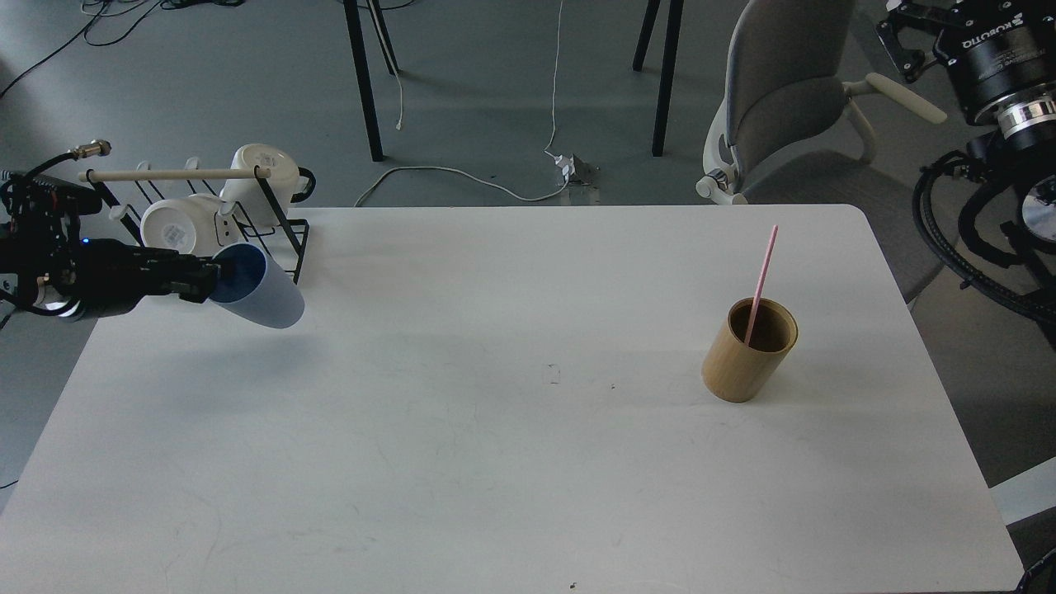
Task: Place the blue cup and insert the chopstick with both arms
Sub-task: 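Lift the blue cup, swing it upright, and set it mid-table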
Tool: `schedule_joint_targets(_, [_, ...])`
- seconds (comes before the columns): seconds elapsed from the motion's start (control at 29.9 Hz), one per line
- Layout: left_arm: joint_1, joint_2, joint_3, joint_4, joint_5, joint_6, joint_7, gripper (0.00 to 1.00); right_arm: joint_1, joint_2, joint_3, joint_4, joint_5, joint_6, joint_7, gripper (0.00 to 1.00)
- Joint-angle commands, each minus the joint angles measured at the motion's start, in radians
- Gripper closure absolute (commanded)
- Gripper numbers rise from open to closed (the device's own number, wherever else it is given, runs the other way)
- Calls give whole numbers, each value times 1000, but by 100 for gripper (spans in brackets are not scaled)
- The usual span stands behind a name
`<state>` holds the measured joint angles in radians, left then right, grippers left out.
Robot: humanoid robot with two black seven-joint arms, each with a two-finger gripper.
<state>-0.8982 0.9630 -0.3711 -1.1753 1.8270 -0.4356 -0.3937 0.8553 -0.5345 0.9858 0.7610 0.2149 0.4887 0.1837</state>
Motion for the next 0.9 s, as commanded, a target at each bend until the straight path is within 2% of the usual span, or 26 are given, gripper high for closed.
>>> schedule_joint_targets(0.0, [-97,-45,-2,-93,3,-53,70,99,5,-35,-6,1,-3,0,-3,0])
schedule_joint_targets(0.13, [-160,-232,1,-101,52,-53,121,99,7,-67,-10,1,-9,0,-9,0])
schedule_joint_targets(0.3, [-189,-427,29,-98,147,-53,134,99,7,-114,-15,8,-9,0,-10,0])
schedule_joint_targets(0.37, [-188,-509,61,-90,167,-53,156,99,5,-128,-15,11,-9,0,-10,0])
schedule_joint_targets(0.43, [-186,-553,109,-84,178,-53,173,99,5,-136,-15,15,-9,0,-10,0])
schedule_joint_targets(0.6, [-173,-644,224,-44,181,-53,180,99,5,-151,-15,17,-9,0,-10,0])
schedule_joint_targets(0.74, [-153,-710,236,31,179,-53,190,99,2,-153,-13,40,-9,0,-9,0])
schedule_joint_targets(0.87, [-128,-721,236,103,181,-53,191,99,1,-153,-10,46,-9,0,-9,0])
